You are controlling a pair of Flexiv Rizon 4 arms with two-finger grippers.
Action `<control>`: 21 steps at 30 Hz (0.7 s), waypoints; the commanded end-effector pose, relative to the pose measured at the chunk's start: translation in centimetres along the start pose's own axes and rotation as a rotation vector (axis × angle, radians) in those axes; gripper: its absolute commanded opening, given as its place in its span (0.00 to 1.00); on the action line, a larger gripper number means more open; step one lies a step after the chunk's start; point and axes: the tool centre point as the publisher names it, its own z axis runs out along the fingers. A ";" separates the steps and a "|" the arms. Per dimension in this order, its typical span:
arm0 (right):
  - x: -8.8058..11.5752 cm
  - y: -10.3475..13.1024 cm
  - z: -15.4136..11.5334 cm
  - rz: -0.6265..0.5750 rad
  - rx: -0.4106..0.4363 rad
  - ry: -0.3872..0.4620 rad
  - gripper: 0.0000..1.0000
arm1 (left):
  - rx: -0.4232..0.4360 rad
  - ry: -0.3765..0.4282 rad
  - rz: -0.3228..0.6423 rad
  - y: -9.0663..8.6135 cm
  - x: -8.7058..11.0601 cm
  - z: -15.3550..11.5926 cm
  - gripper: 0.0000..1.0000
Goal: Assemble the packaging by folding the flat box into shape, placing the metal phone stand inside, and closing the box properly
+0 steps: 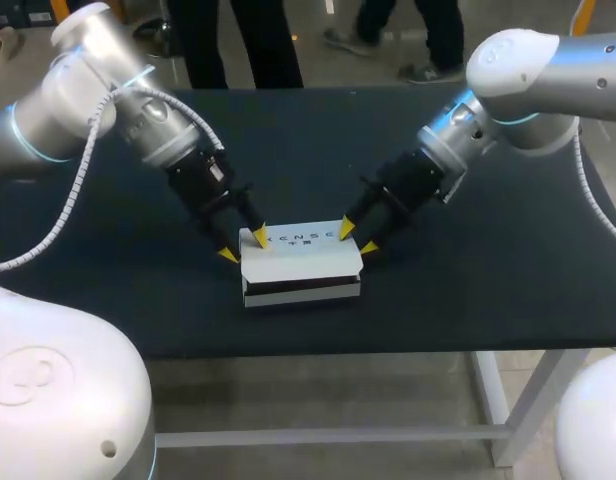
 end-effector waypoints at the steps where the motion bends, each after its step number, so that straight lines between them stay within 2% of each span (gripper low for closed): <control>1: 0.3 0.6 0.0 0.006 0.029 -0.002 0.46 | -0.012 -0.007 -0.009 -0.5 0.3 -0.1 0.63; 13: 0.5 0.7 -0.5 0.023 0.060 -0.012 0.47 | -0.031 -0.011 -0.030 -0.6 0.3 -0.5 0.65; 21: 0.8 0.8 -0.8 0.032 0.079 -0.013 0.46 | -0.045 -0.004 -0.043 -0.7 0.3 -0.9 0.63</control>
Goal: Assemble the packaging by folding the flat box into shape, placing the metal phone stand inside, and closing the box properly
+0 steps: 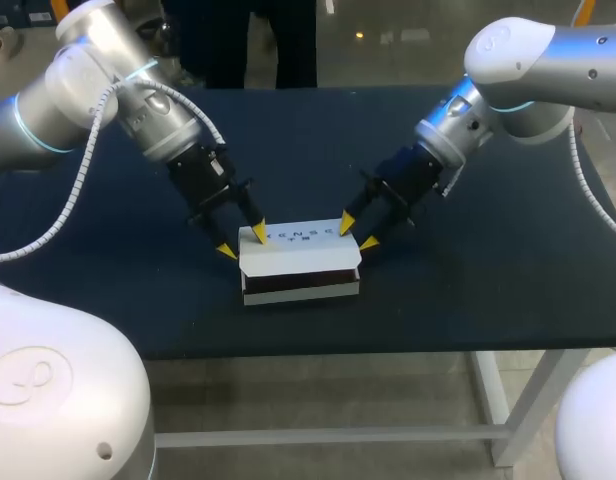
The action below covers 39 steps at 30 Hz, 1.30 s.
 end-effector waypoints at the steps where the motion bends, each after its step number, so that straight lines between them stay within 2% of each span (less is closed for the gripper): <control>1: 0.5 0.6 -0.2 0.003 0.027 -0.004 0.46 | -0.015 0.000 -0.004 -0.3 0.3 -0.4 0.62; 9: 0.7 1.1 -0.3 0.033 0.048 0.003 0.46 | -0.045 0.004 -0.022 -0.7 0.6 -0.7 0.60; 15: 1.0 1.1 -0.3 0.046 0.056 0.003 0.46 | -0.058 0.006 -0.034 -1.0 0.7 -1.1 0.64; 22: 1.2 1.0 -0.4 0.065 0.062 0.001 0.45 | -0.093 0.008 -0.045 -1.4 0.7 -1.4 0.60; 39: 2.0 1.1 -0.8 0.102 0.115 -0.003 0.45 | -0.164 0.004 -0.073 -1.7 0.8 -2.0 0.58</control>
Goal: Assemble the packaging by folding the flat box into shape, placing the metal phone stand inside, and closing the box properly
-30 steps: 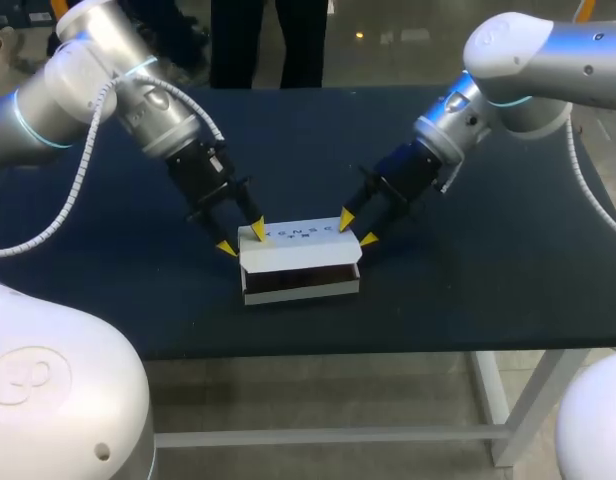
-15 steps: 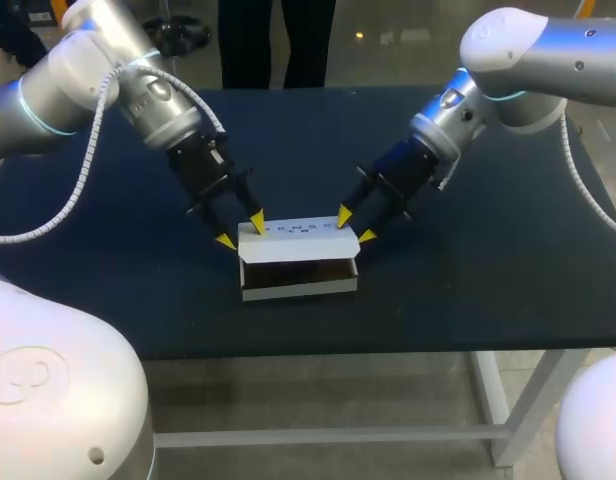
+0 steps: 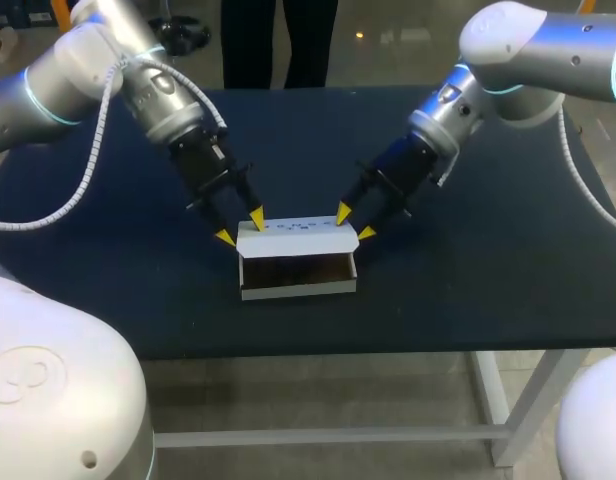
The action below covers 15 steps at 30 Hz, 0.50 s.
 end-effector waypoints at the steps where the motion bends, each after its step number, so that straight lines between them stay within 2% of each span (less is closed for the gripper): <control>1: 0.6 0.8 -0.2 0.004 0.040 -0.004 0.45 | -0.045 -0.002 -0.004 -0.8 0.3 -0.2 0.57; 15: 1.1 0.8 -0.4 0.026 0.083 0.001 0.45 | -0.103 -0.006 -0.028 -0.7 0.3 -0.5 0.57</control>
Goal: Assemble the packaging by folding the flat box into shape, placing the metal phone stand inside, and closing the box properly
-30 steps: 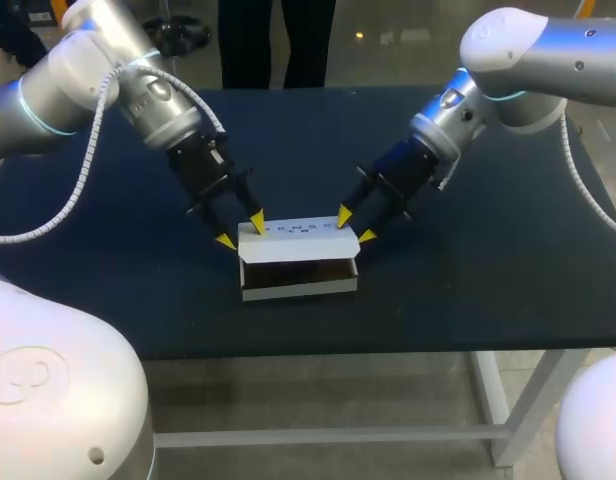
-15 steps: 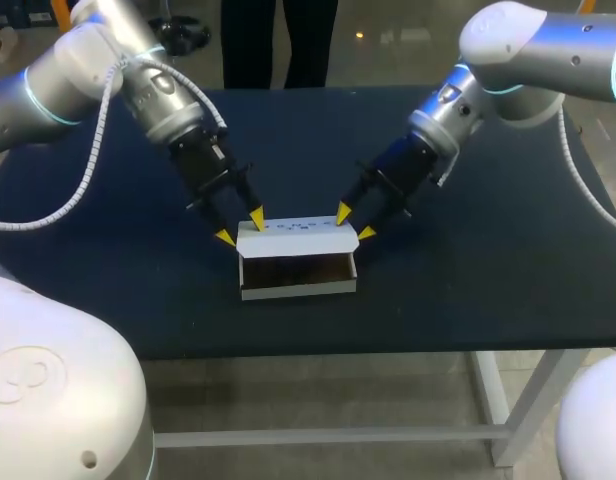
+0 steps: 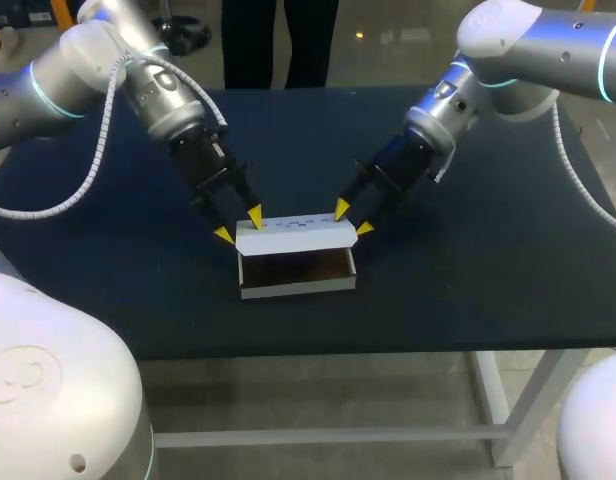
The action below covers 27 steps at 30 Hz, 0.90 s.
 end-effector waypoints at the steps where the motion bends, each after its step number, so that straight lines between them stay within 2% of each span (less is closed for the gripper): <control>1: 0.6 0.2 0.0 0.001 0.038 -0.006 0.45 | -0.038 -0.008 -0.002 -0.4 0.5 -0.1 0.56; 27: 1.1 -0.1 -0.2 0.044 0.073 -0.011 0.45 | -0.127 -0.002 -0.028 -0.9 0.7 -1.0 0.56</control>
